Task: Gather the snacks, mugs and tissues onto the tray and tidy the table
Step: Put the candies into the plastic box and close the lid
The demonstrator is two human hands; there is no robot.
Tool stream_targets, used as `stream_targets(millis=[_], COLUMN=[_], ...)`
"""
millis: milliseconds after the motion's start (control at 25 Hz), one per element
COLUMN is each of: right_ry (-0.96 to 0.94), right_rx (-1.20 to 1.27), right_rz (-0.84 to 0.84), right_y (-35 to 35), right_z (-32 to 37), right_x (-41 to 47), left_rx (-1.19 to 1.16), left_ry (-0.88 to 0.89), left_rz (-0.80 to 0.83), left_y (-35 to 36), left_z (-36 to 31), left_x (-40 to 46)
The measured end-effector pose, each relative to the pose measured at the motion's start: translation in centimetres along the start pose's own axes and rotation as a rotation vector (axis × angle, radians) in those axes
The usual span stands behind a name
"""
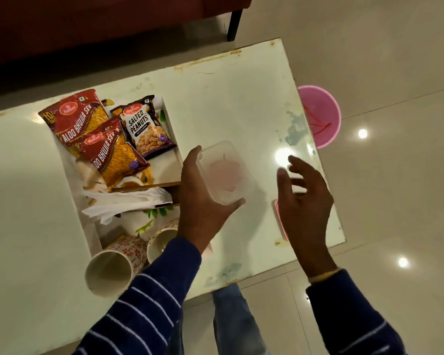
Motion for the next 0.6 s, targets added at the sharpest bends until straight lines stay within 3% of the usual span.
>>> stream_targets(millis=[120, 200, 320, 440, 520, 600], right_ry=[0.341, 0.423, 0.43, 0.559, 0.479, 0.268], right_rx=[-0.471, -0.6, -0.574, -0.401, -0.284, -0.254], right_rz=[0.168, 0.239, 0.231, 0.267, 0.25, 0.219], right_y=[-0.9, -1.3, -1.7, -1.6, -2.1, -2.8], right_z=[-7.7, -10.2, -11.2, -11.0, -9.2, -5.7], right_x=[-2.4, -4.0, -4.2, -3.4, -2.4, -1.7], left_rx=[-0.008, -0.01, 0.015, -0.001, -0.017, 0.025], left_ry=[0.016, 0.018, 0.049, 0.058, 0.06, 0.088], left_rz=[-0.001, 0.019, 0.023, 0.029, 0.047, 0.064], left_y=[0.1, 0.5, 0.8, 0.9, 1.0, 1.1], left_z=[0.1, 0.2, 0.6, 0.9, 0.9, 0.8], left_x=[-0.6, -1.0, -1.7, -2.4, -2.8, -3.3])
Point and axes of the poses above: each hand's wrist, its own x-axis towards the middle knuckle, its own y-axis out of the palm, z = x × y, the point moved 5 cm from there along x, towards the middle knuckle, and after that the axes turned 7 degrees about -y, right-handed, at the moved point
